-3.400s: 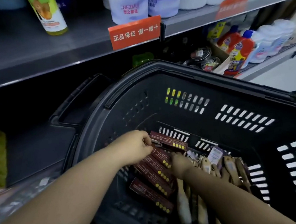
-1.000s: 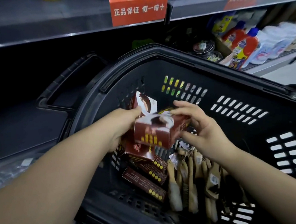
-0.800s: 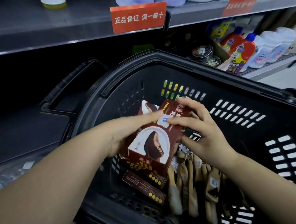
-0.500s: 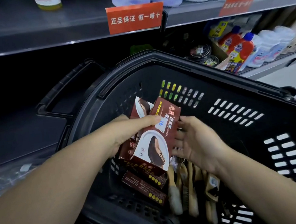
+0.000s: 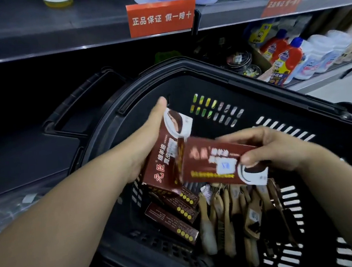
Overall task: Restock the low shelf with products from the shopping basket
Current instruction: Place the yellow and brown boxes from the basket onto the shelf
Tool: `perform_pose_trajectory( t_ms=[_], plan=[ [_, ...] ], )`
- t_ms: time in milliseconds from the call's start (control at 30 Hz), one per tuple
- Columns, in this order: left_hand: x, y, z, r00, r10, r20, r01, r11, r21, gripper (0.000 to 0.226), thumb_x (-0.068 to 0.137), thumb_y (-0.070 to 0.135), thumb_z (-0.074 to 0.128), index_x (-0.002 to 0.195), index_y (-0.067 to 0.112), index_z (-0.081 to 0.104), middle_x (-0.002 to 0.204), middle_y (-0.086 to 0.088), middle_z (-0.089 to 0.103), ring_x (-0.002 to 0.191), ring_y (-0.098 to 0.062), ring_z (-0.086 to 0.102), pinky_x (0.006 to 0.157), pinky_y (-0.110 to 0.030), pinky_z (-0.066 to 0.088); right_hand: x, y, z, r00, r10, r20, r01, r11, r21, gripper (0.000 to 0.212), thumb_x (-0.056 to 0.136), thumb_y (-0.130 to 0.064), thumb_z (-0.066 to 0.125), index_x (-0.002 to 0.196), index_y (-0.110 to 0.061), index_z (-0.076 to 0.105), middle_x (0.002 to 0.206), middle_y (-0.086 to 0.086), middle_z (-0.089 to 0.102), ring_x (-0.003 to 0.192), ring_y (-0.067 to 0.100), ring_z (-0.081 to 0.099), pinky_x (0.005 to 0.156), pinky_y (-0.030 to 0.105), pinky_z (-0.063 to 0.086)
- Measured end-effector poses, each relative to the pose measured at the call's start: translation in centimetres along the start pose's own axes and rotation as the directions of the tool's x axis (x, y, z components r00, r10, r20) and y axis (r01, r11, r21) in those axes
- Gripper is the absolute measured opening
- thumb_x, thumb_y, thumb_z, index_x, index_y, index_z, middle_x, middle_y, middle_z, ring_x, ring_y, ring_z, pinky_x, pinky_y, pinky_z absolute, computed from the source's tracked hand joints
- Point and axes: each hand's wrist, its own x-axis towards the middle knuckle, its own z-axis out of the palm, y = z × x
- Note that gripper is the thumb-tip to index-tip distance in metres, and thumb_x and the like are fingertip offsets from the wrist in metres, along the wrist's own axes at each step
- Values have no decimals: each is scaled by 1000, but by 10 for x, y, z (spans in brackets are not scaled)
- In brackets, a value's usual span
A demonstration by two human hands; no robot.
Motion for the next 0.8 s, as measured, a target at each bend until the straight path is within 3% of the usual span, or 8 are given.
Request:
perform_pose_trajectory(
  t_ms=[67, 167, 300, 367, 433, 533, 633, 800],
  plan=[
    [-2, -2, 4, 994, -24, 106, 14, 995, 102, 80, 45, 96, 39, 92, 40, 72, 105, -8, 72, 99, -28, 68, 90, -47, 50, 5, -9, -8, 1000, 8, 7, -7, 990, -139, 53, 54, -34, 88, 104, -26, 72, 100, 5, 73, 88, 20, 71, 68, 24, 56],
    [-4, -10, 8, 975, -98, 199, 34, 952, 303, 116, 34, 93, 56, 134, 34, 48, 137, -3, 54, 126, -25, 49, 107, -49, 35, 29, -11, 1, 991, -61, -122, 31, 972, -231, 40, 51, -24, 87, 88, -29, 72, 88, -4, 73, 77, 13, 70, 59, 19, 54],
    [-7, -12, 7, 978, -130, 165, 78, 954, 290, 83, 45, 54, 79, 116, 19, 59, 104, -4, 72, 98, -23, 68, 89, -41, 54, 56, 3, 11, 894, -169, -415, 67, 966, -249, 53, 46, -39, 85, 90, -31, 56, 89, -4, 61, 73, 6, 58, 61, 19, 49],
    [-5, -11, 6, 991, -113, 69, 86, 948, 308, 84, 50, 52, 77, 122, 15, 56, 112, -13, 67, 99, -31, 65, 90, -47, 52, 65, 24, 14, 741, -155, -654, 66, 985, -159, 42, 62, -54, 73, 91, -31, 54, 89, -7, 60, 79, 7, 59, 69, 23, 50],
    [-2, -10, 4, 994, -88, -60, 103, 944, 314, 83, 59, 50, 78, 126, 16, 45, 109, -13, 65, 93, -31, 65, 76, -44, 56, 74, 53, 20, 616, -26, -787, -62, 995, -81, 26, 86, -52, 54, 94, -27, 55, 87, -4, 60, 81, 13, 61, 73, 29, 51],
    [-1, -10, 4, 986, -68, -150, 111, 947, 303, 75, 68, 46, 75, 126, 21, 37, 99, -9, 66, 84, -26, 66, 62, -34, 55, 84, 114, 38, 791, 269, -550, -514, 779, -358, 30, 95, -36, 47, 116, -15, 50, 93, 0, 59, 77, 13, 57, 70, 30, 47],
    [-1, -10, 6, 988, -44, -150, 87, 952, 294, 73, 69, 45, 74, 126, 20, 36, 99, -8, 66, 86, -26, 66, 74, -41, 56, 90, 161, 67, 794, 522, -313, -592, 544, -595, 65, 91, -43, 53, 142, -11, 26, 134, 8, 50, 118, 25, 52, 98, 32, 42],
    [1, -9, 9, 988, -38, -152, 83, 950, 300, 75, 73, 44, 71, 130, 18, 31, 97, -6, 63, 83, -22, 63, 62, -31, 50, 90, 174, 91, 850, 279, -447, -526, 403, -749, 44, 91, -17, 52, 132, -7, 40, 130, 17, 51, 117, 28, 53, 94, 32, 41]
  ],
)
